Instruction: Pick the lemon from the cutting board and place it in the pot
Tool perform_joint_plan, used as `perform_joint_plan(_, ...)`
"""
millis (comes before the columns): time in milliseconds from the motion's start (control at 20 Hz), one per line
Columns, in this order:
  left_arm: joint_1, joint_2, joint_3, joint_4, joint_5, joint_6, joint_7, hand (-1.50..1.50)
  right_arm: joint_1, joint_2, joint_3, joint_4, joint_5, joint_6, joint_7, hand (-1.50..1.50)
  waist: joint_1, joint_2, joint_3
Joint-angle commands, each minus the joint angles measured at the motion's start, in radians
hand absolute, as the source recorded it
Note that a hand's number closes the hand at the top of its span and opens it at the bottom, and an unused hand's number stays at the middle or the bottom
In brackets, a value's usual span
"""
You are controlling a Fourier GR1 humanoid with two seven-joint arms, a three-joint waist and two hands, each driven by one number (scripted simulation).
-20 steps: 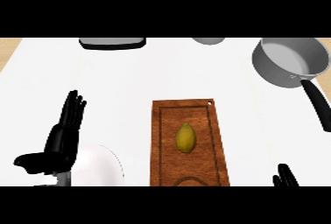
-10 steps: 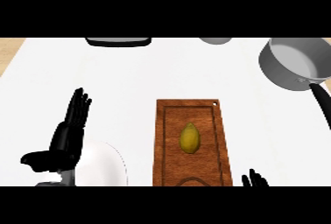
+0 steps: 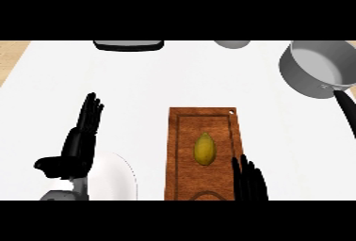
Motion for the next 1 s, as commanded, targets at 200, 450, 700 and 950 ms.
perform_joint_plan(200,-0.013,0.014,0.039,-0.029,0.02,-0.026,0.062,0.0,-0.395,0.002,-0.032,0.207,-0.166,0.124,0.261,-1.5,0.0,-0.005,0.002)
perform_joint_plan(450,0.015,-0.005,0.024,-0.08,-0.021,-0.017,0.08,0.0,-0.412,0.002,-0.06,0.342,-0.208,-0.006,0.196,-1.5,-0.004,-0.006,0.002)
perform_joint_plan(700,0.004,-0.055,-0.001,-0.03,-0.07,-0.002,0.026,0.0,-0.494,0.002,0.012,0.457,-0.197,-0.087,0.319,-1.5,-0.004,-0.006,0.002)
perform_joint_plan(950,0.051,-0.025,0.069,-0.022,0.002,-0.086,-0.004,0.0,-0.467,0.002,-0.039,0.404,-0.205,-0.029,0.256,-1.5,-0.006,-0.007,0.002)
